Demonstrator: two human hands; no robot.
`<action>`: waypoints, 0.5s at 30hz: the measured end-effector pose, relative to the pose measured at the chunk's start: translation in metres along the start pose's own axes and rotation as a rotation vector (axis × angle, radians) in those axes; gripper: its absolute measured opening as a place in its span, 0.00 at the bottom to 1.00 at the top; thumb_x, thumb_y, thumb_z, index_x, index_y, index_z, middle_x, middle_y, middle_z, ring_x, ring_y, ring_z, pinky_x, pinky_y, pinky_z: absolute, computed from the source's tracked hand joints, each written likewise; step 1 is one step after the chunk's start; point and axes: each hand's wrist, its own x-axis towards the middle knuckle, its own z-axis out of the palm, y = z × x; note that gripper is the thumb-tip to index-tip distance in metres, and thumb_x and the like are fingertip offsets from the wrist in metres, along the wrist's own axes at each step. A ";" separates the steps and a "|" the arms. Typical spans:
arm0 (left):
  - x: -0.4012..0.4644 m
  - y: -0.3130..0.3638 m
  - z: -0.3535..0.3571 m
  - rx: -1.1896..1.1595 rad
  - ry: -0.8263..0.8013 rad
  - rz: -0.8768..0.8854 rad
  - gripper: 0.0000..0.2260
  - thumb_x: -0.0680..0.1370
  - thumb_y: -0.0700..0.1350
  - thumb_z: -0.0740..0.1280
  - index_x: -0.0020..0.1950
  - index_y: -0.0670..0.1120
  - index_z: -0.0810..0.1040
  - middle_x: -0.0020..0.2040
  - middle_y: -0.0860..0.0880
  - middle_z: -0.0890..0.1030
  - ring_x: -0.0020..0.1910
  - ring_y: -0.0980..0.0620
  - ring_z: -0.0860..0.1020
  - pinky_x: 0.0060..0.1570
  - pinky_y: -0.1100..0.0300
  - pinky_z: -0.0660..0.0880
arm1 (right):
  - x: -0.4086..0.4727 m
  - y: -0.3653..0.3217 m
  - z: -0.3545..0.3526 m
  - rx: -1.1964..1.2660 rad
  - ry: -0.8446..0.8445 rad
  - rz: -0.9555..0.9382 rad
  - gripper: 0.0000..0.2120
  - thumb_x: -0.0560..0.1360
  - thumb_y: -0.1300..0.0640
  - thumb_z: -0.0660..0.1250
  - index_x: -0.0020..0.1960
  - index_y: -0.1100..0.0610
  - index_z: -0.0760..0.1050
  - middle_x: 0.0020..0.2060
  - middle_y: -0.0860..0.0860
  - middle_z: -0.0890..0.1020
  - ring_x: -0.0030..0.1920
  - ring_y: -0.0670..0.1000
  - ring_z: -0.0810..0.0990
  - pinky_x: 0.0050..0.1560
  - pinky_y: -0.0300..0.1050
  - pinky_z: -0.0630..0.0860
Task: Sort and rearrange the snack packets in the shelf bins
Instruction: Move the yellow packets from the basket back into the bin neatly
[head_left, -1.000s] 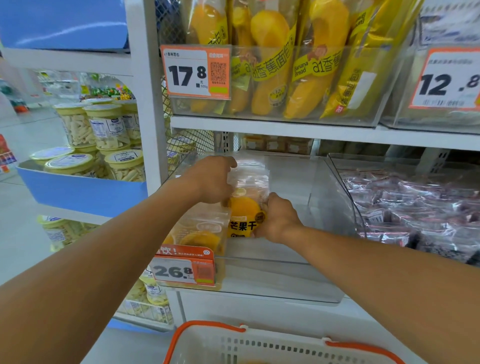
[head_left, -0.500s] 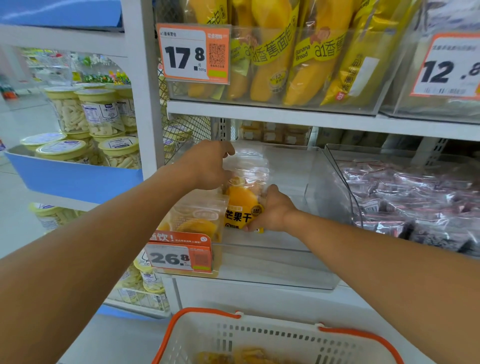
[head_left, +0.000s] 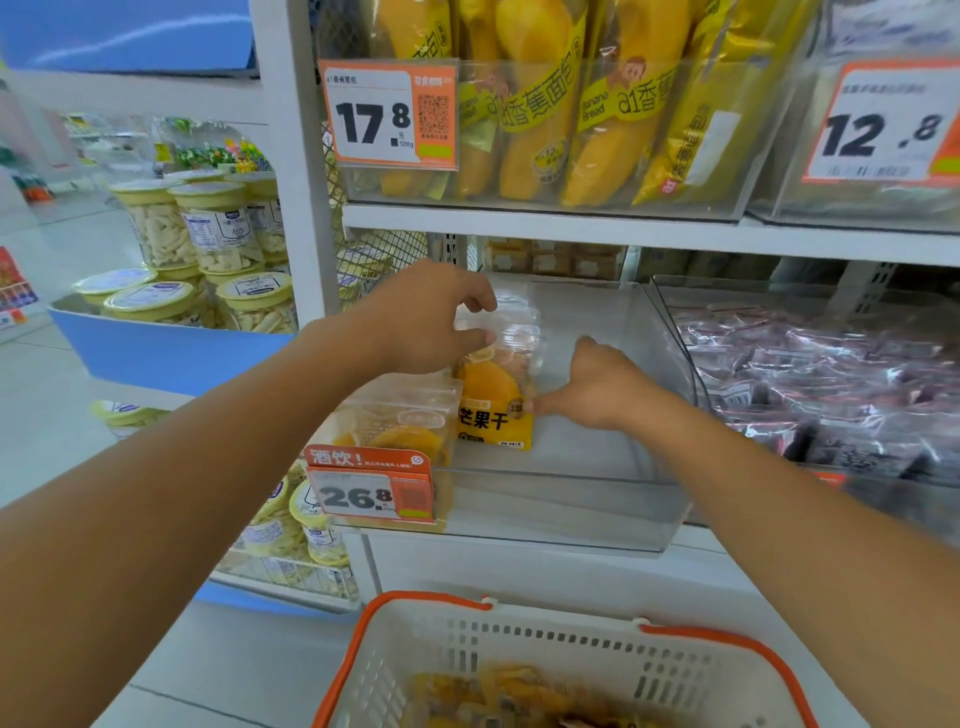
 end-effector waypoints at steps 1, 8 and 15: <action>-0.006 0.010 -0.005 0.032 0.036 0.035 0.15 0.78 0.54 0.70 0.62 0.49 0.80 0.57 0.50 0.83 0.58 0.50 0.79 0.59 0.51 0.76 | -0.017 0.004 -0.004 -0.034 0.118 -0.092 0.36 0.70 0.41 0.77 0.69 0.59 0.70 0.65 0.56 0.76 0.64 0.55 0.75 0.55 0.46 0.73; -0.093 0.088 0.004 -0.143 0.605 0.516 0.16 0.78 0.43 0.69 0.31 0.42 0.74 0.26 0.49 0.73 0.25 0.51 0.70 0.29 0.60 0.66 | -0.124 0.034 0.030 0.485 0.842 -0.627 0.07 0.77 0.57 0.69 0.41 0.58 0.80 0.33 0.49 0.80 0.30 0.48 0.75 0.33 0.39 0.69; -0.219 0.069 0.230 0.055 -0.684 -0.306 0.20 0.76 0.56 0.68 0.66 0.51 0.74 0.65 0.48 0.77 0.62 0.44 0.76 0.57 0.52 0.74 | -0.150 0.159 0.248 -0.070 -0.230 -0.030 0.22 0.75 0.46 0.71 0.65 0.53 0.74 0.63 0.56 0.77 0.63 0.59 0.76 0.59 0.53 0.77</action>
